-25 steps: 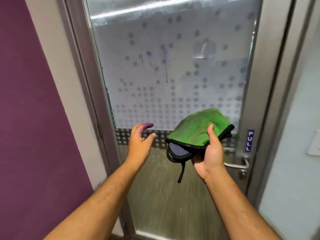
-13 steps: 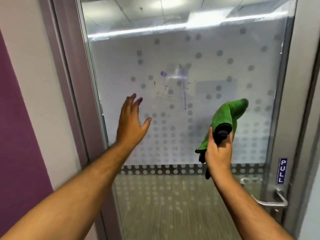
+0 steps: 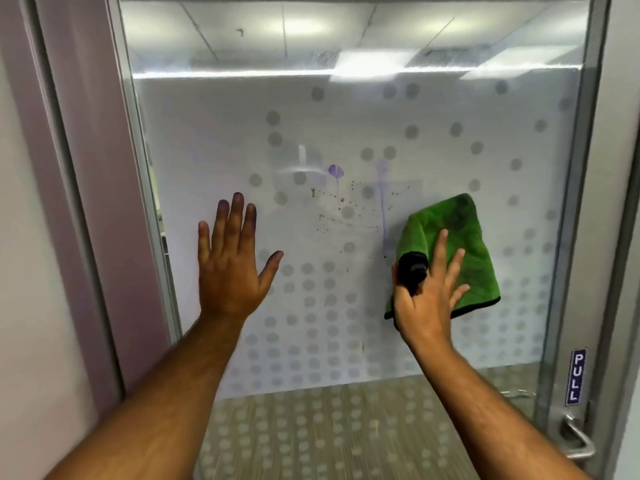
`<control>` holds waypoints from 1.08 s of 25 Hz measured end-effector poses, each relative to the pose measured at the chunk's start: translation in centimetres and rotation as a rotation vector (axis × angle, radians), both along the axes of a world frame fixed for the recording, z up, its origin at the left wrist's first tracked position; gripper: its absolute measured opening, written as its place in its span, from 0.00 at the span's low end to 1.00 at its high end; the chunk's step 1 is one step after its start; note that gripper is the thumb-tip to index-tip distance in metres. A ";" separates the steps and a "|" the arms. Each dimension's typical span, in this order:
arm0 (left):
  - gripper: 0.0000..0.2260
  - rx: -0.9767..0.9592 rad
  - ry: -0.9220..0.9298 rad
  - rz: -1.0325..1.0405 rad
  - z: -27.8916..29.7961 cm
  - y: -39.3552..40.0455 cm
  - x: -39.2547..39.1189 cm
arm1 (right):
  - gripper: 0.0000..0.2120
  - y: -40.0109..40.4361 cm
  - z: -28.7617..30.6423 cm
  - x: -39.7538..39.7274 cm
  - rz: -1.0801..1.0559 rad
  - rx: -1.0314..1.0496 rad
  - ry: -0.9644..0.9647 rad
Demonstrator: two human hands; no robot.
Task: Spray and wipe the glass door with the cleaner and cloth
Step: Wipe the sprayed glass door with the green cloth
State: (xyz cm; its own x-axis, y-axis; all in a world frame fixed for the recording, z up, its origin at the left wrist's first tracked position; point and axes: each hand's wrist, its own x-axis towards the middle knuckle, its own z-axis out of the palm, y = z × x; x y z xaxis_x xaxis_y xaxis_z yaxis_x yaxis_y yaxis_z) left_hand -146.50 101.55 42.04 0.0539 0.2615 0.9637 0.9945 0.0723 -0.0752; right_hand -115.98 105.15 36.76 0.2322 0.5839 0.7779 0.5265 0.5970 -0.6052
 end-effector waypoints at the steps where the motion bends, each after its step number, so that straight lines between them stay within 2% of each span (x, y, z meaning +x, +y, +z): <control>1: 0.38 0.021 0.003 -0.009 -0.1 0.3 -0.1 | 0.35 0.7 0.4 -0.8 -0.060 -0.007 -0.050; 3: 0.36 0.057 0.007 -0.036 -0.4 0.7 -0.2 | 0.36 1.6 2.3 -2.2 -0.149 -0.005 -0.104; 10: 0.30 0.158 -0.006 -0.098 -1.1 1.4 -0.8 | 0.35 2.9 14.5 -6.5 -0.269 0.299 -0.327; 14: 0.27 0.216 -0.043 -0.163 -1.4 1.6 -1.0 | 0.37 1.9 15.7 -11.2 -0.290 0.503 -0.595; 18: 0.26 0.232 -0.122 -0.186 -2.5 1.2 -0.9 | 0.36 1.5 9.8 -11.1 -0.211 0.546 -0.669; 21: 0.27 0.178 -0.118 -0.136 -4.1 1.1 -0.3 | 0.39 1.2 1.1 -9.6 -0.142 0.512 -0.782; 24: 0.30 0.100 -0.112 -0.059 -7.0 1.0 0.8 | 0.43 0.5 -8.2 -8.3 -0.138 0.383 -0.864; 27: 0.33 0.047 -0.084 -0.042 -9.0 0.8 1.0 | 0.42 0.1 -16.3 -6.1 -0.163 0.284 -0.991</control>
State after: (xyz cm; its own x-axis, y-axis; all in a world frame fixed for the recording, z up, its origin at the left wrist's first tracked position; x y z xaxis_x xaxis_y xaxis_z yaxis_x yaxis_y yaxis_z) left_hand -145.53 102.36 33.07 -0.0174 0.2155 0.9764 0.9994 0.0314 0.0109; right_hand -122.12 105.23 20.47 -0.5253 0.3685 0.7670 0.7978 0.5267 0.2934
